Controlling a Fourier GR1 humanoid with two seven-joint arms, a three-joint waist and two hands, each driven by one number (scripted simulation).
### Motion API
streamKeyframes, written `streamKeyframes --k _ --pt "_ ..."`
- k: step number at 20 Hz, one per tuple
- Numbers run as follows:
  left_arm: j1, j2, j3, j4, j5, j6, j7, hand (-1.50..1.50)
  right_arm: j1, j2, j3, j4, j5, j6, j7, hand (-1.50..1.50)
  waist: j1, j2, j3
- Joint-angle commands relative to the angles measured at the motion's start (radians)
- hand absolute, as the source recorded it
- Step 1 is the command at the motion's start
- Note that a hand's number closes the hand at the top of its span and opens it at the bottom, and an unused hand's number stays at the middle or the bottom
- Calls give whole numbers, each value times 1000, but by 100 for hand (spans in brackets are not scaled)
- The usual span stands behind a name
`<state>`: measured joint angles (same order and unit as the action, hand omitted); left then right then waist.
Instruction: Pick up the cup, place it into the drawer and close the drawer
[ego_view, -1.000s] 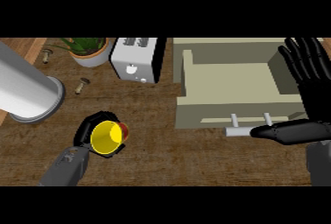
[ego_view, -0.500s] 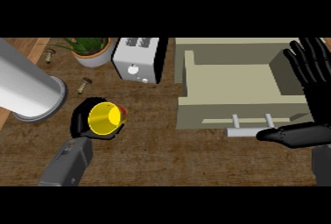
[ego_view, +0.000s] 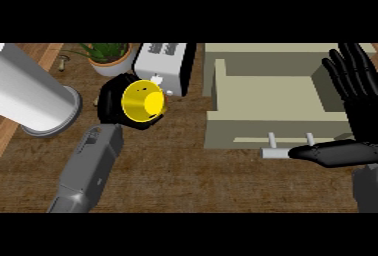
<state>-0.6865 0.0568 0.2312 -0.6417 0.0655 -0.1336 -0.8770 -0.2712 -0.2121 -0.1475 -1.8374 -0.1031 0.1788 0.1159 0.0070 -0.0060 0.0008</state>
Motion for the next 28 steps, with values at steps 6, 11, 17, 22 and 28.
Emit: streamKeyframes --k 6,11,17,22,28 --pt "-201 -56 -183 -233 81 210 351 150 44 -3 -17 -24 -12 11 -19 -150 -20 -1 0" --pt "-328 -56 -193 -249 38 277 520 150 32 1 2 -49 12 -3 7 -150 -16 3 -1" --pt "-562 -57 -267 2 106 434 605 150 35 -7 -24 -5 -29 32 -44 -150 -52 13 0" --pt "-629 -57 -347 195 156 490 597 150 -33 8 25 4 -9 25 -20 -150 -91 25 1" --pt "-665 -57 -440 310 203 456 650 150 -49 -2 9 5 -46 46 -21 -150 -133 34 1"
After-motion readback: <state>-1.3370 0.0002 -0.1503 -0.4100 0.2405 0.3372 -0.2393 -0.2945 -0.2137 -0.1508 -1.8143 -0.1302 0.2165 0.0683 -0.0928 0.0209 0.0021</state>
